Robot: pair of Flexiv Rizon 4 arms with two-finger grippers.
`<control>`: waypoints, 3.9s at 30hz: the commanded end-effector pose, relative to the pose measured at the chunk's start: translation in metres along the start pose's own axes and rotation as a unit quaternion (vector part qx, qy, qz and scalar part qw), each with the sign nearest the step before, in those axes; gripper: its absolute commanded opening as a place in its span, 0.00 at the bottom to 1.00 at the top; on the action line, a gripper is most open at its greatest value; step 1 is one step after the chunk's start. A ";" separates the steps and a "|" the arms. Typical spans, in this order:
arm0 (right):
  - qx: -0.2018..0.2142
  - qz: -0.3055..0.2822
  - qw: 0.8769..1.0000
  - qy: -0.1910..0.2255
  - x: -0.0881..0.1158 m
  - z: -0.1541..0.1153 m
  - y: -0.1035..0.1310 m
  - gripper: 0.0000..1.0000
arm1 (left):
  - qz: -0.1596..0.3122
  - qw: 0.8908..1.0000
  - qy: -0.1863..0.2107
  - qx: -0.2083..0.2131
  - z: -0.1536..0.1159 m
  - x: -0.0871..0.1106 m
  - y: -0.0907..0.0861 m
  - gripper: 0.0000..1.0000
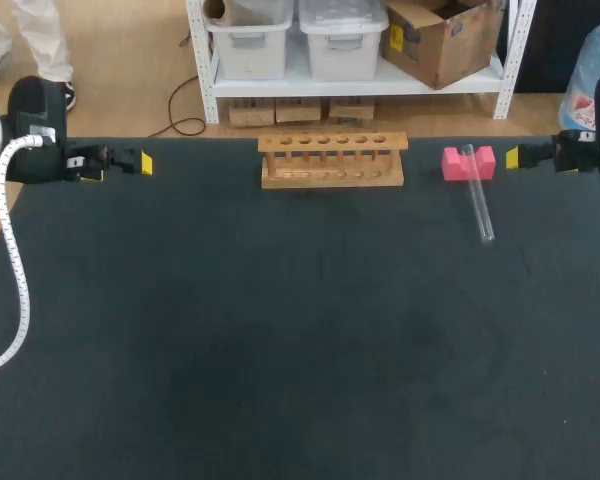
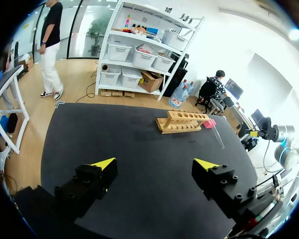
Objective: Grasp the test tube, adjust it, and insert it.
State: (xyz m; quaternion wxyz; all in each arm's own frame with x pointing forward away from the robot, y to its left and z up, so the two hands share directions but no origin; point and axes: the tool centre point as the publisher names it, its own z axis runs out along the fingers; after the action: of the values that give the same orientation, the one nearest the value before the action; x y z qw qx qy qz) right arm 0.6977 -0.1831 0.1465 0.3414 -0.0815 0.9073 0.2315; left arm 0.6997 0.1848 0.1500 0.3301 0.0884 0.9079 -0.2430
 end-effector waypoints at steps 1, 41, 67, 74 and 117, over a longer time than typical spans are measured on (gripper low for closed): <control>0.003 0.000 1.000 0.000 0.000 -0.001 0.001 1.00 | -0.001 1.000 0.002 -0.002 0.000 -0.001 -0.001 1.00; 0.003 0.000 1.000 0.000 0.000 -0.001 0.001 1.00 | 0.361 0.871 -0.065 0.325 0.077 -0.073 0.021 1.00; 0.003 0.000 1.000 0.000 0.000 -0.001 0.001 1.00 | 0.377 0.857 -0.056 0.347 0.131 -0.072 0.005 1.00; 0.003 0.000 1.000 0.000 0.000 -0.001 0.001 1.00 | 0.377 0.866 -0.066 0.323 0.134 -0.073 -0.004 1.00; 0.092 -0.018 0.996 0.002 -0.005 0.003 -0.003 1.00 | 0.377 0.866 -0.066 0.323 0.134 -0.073 -0.004 1.00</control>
State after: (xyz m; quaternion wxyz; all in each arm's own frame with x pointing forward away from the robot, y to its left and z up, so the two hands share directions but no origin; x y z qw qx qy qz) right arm 0.7027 -0.1908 0.1436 0.3423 -0.0874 0.9090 0.2210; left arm 0.8318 0.1148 0.1102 0.4055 0.5100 0.6524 -0.3872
